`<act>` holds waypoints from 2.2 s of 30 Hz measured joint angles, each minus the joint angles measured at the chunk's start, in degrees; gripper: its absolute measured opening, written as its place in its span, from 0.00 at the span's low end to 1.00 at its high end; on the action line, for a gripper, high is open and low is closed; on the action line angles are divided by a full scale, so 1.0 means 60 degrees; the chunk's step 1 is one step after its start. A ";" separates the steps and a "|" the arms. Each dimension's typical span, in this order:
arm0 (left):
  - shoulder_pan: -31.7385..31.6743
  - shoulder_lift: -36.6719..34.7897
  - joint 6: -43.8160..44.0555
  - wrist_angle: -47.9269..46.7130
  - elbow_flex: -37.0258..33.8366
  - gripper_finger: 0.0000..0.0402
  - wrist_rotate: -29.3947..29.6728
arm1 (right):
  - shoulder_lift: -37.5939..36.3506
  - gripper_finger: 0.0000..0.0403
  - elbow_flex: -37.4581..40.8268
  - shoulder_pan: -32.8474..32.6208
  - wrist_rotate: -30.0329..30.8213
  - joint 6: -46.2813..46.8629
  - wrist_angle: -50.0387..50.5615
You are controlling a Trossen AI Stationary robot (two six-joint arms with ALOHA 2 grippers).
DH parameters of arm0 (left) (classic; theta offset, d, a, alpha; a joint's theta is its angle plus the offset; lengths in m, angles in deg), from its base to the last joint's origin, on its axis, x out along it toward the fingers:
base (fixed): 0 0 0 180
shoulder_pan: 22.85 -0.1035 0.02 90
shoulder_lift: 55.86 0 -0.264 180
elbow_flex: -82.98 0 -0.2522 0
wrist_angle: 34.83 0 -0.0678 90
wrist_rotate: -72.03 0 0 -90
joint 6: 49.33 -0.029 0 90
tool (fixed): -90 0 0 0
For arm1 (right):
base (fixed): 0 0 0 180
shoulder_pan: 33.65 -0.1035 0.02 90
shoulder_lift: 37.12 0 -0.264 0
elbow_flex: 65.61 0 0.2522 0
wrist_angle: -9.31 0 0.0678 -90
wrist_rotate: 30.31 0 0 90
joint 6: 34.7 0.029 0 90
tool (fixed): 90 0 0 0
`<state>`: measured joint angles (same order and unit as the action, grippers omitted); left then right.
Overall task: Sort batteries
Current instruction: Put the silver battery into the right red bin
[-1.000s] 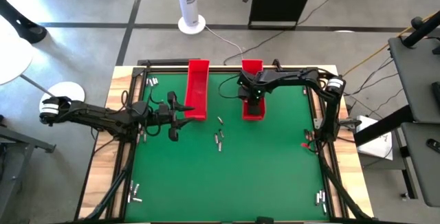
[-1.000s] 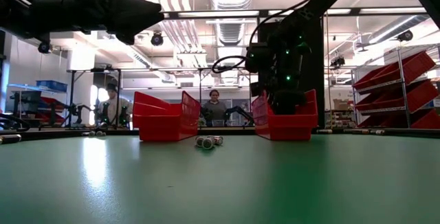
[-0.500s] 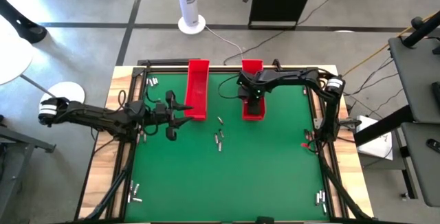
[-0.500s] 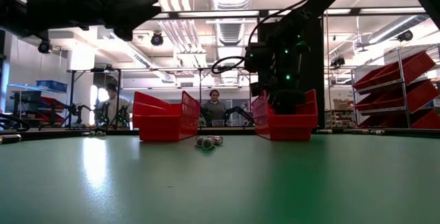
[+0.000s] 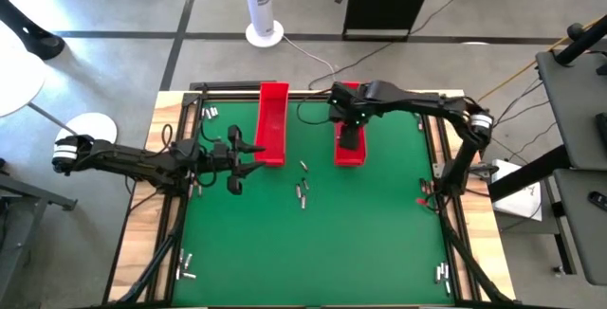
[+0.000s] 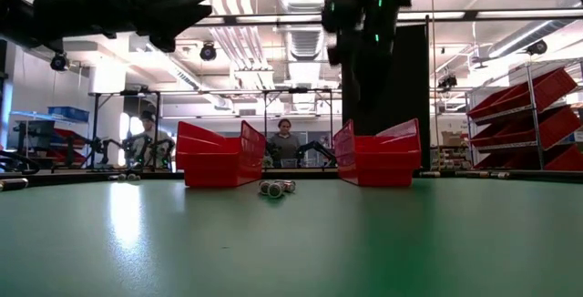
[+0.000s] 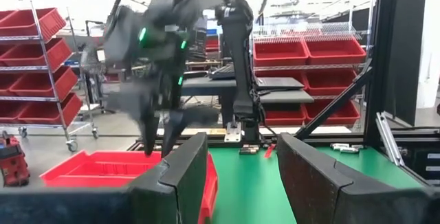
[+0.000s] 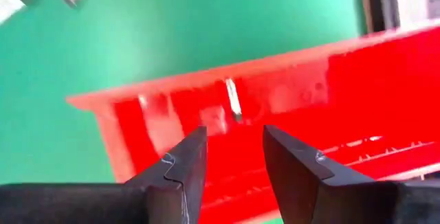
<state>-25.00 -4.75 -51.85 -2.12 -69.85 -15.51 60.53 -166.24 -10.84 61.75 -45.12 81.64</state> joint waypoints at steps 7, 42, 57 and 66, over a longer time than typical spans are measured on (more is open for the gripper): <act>0.0000 -0.0007 -0.0048 -0.0519 0.0000 0.39 0.0004 | -0.0712 0.28 -0.0185 -0.1718 0.0011 0.2957 -0.0816; 0.0018 -0.0018 0.1006 -0.1550 0.0000 0.39 -0.0345 | 0.4370 0.55 -0.0648 -0.6635 0.5238 1.3966 -0.3728; 0.0015 -0.0018 0.1023 -0.1536 0.0000 0.39 -0.0535 | 0.4987 0.51 -0.0670 -0.6631 0.5201 1.3289 -0.3732; 0.0015 -0.0018 0.1018 -0.1536 0.0000 0.39 -0.0531 | 0.4869 0.33 -0.0666 -0.6595 0.4015 1.2219 -0.3647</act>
<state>-24.91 -4.86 -45.75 -11.33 -69.85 -18.70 89.75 -170.24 -50.41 85.84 28.19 59.76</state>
